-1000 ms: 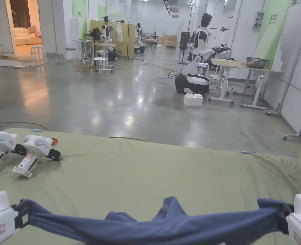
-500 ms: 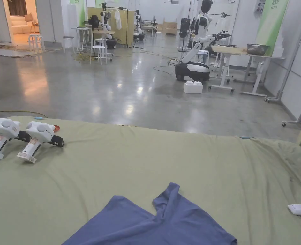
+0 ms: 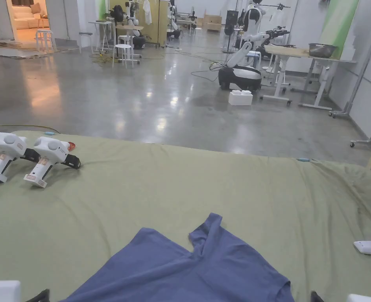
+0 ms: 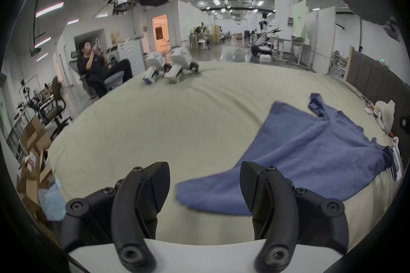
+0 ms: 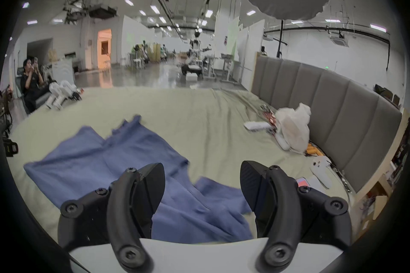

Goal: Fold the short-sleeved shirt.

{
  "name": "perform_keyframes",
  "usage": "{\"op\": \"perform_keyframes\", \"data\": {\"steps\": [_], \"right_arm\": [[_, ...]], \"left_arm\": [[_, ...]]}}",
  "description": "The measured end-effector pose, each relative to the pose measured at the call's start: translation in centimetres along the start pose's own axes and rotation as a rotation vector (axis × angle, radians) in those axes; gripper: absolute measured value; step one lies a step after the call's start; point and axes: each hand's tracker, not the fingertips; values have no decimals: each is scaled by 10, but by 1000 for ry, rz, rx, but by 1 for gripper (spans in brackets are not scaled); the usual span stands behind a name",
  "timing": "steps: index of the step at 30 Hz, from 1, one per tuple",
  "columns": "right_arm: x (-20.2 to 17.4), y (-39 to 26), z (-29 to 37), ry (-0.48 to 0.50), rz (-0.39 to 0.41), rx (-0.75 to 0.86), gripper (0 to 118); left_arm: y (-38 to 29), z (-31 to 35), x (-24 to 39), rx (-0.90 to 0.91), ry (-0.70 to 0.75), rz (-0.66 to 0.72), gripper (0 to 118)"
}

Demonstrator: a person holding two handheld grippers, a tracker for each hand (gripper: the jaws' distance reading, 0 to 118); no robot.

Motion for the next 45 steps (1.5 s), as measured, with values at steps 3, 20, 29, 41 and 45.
{"op": "perform_keyframes", "data": {"steps": [3, 20, 29, 41, 45], "right_arm": [[-29, 18, 3, 26, -29, 65, 75], [-102, 49, 22, 59, -37, 332, 1], [-103, 40, 10, 98, -28, 266, 0], [-109, 8, -21, 104, 22, 93, 0], [-112, 6, -25, 105, 41, 66, 0]], "left_arm": [[21, 9, 31, 72, -50, -14, 68], [40, 46, 124, 429, -112, -40, 0], [5, 28, 63, 257, -146, 45, 0], [-31, -72, -88, -145, -78, 259, 10], [-33, -103, -107, -252, -89, 281, 66]]}}
